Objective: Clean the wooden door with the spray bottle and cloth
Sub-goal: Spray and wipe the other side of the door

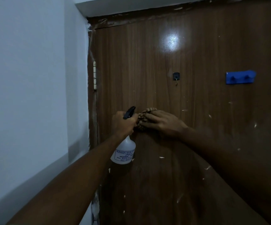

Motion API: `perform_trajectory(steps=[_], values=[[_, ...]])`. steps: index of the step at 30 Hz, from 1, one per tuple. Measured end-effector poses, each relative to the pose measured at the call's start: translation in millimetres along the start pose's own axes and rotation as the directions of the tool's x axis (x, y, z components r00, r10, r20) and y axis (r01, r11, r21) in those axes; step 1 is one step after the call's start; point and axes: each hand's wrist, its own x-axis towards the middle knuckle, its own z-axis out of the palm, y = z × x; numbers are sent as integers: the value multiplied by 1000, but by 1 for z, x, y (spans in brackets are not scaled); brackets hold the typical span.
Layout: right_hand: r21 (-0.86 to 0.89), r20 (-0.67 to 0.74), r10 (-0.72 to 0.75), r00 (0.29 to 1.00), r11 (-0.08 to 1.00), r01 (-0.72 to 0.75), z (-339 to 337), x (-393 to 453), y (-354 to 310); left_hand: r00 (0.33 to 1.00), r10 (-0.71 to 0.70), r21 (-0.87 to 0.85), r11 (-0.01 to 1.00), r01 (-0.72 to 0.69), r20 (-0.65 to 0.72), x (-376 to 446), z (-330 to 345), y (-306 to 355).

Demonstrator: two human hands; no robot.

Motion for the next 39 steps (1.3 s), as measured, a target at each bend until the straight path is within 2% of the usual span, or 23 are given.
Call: perform_trajectory(steps=[2,3,5,7,8,9,11,12,13,15,17,19,21,23,25,27,28,30,31,32,33,37,39], values=[[-26,-81,153,985,987,-156,-10,2,28,1000,-4,13,1000,4,21,3,11,10],[18,-140,313,939,949,-314,-18,6,37,1000,-7,16,1000,7,29,5,14,16],[147,-241,593,768,805,-575,-27,10,43,999,-8,-6,1000,8,48,7,25,28],[207,-283,674,682,737,-643,-21,7,33,998,-16,-51,999,19,60,9,35,38],[201,-268,637,723,771,-604,-14,-1,25,998,-25,-74,997,28,52,10,40,42],[171,-229,529,817,848,-502,-7,-13,18,999,-35,-91,995,38,39,11,44,45],[66,-78,178,981,983,-173,-1,-46,16,998,-47,-114,992,51,36,13,55,47],[15,-24,61,998,998,-61,-8,-61,26,997,-46,-121,991,53,55,13,62,48],[-19,-33,50,998,999,-51,-16,-70,39,996,-49,-128,990,58,74,11,68,49],[-42,-147,283,948,955,-292,-32,-78,68,993,-48,-126,990,61,105,8,81,55],[-16,-244,555,795,818,-576,-44,-74,88,993,-41,-114,992,54,112,5,93,63],[10,-280,640,715,747,-664,-39,-71,84,991,-33,-139,989,51,129,4,108,70],[11,-278,529,802,836,-548,-27,-78,67,990,-25,-180,982,50,138,3,120,76],[-22,-180,250,951,966,-258,-18,-102,59,989,-17,-200,979,46,145,2,135,80],[-62,-63,30,998,997,-34,-28,-117,80,987,-12,-197,979,43,158,1,142,84],[-83,-104,100,990,991,-109,-43,-118,111,984,-7,-189,981,41,180,1,145,88],[-54,-181,263,947,959,-277,-50,-116,123,981,-6,-187,982,42,193,2,147,90],[92,-333,611,718,779,-621,-60,-113,131,978,2,-191,981,39,211,1,153,96],[137,-356,689,631,706,-694,-59,-112,127,978,9,-194,980,32,209,0,156,99],[150,-350,719,601,676,-721,-54,-114,116,979,13,-198,980,28,202,-2,160,101],[139,-317,715,624,686,-715,-46,-120,102,981,13,-197,980,26,196,-3,164,102],[-69,-63,466,883,880,-469,-20,-187,53,976,32,-168,986,5,214,-12,179,103],[-119,64,388,919,918,-379,-27,-208,55,974,26,-170,985,13,227,-15,184,101]])
